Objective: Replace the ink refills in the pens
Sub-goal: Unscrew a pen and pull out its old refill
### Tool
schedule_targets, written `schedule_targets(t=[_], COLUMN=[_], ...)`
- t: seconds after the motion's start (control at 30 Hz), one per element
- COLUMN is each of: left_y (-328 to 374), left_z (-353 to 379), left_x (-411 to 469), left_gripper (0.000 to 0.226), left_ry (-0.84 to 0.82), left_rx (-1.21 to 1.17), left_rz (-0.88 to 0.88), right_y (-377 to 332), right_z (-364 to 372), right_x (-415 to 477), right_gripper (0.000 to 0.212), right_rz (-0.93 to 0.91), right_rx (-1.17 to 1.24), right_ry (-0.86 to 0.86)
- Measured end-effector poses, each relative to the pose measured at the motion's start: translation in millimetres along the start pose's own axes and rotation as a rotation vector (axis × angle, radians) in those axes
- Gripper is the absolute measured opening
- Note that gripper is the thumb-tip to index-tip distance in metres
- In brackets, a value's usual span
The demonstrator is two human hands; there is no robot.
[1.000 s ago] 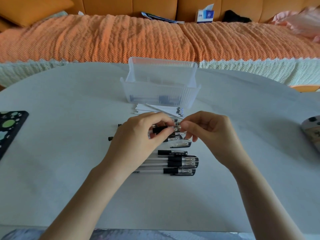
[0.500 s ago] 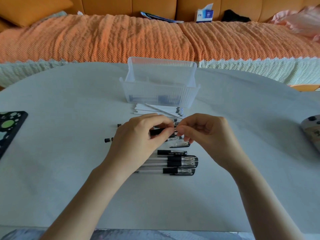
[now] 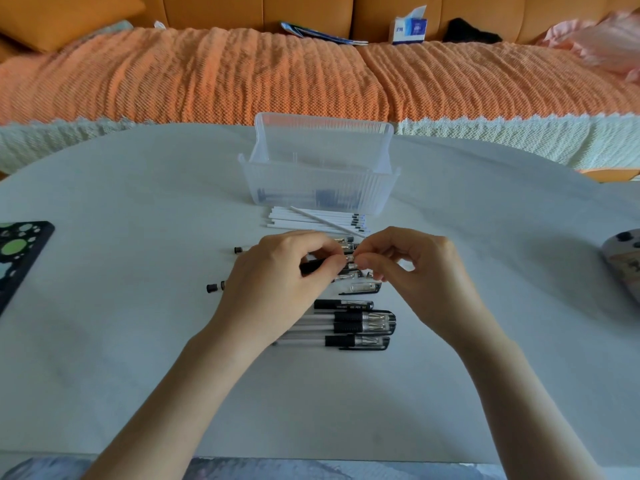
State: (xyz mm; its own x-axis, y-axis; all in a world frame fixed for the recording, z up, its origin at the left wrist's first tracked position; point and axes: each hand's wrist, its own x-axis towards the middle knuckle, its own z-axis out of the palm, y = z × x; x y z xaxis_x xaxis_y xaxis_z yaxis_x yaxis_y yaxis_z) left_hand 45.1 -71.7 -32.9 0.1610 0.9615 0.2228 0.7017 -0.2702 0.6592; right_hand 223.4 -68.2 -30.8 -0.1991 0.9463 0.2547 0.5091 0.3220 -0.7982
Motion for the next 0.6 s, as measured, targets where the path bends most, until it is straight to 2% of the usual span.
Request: schedule_targets(t=[0.17, 0.37, 0.6], left_y=[-9, -7, -6], left_z=[-7, -5, -5], left_x=[3, 1, 1], left_gripper=[0.011, 0.012, 0.014], left_ry=[0.002, 0.001, -0.023], left_rx=[-0.038, -0.063, -0.063], left_rz=[-0.051, -0.024, -0.036], right_y=[7, 23, 30], right_z=[-15, -29, -37], right_x=[1, 1, 1], right_gripper=[0.015, 0.008, 0.012], right_rz=[0.042, 0.248, 0.308], right_rx=[-0.105, -0.509, -0.565], right_ry=[0.073, -0.006, -0.062])
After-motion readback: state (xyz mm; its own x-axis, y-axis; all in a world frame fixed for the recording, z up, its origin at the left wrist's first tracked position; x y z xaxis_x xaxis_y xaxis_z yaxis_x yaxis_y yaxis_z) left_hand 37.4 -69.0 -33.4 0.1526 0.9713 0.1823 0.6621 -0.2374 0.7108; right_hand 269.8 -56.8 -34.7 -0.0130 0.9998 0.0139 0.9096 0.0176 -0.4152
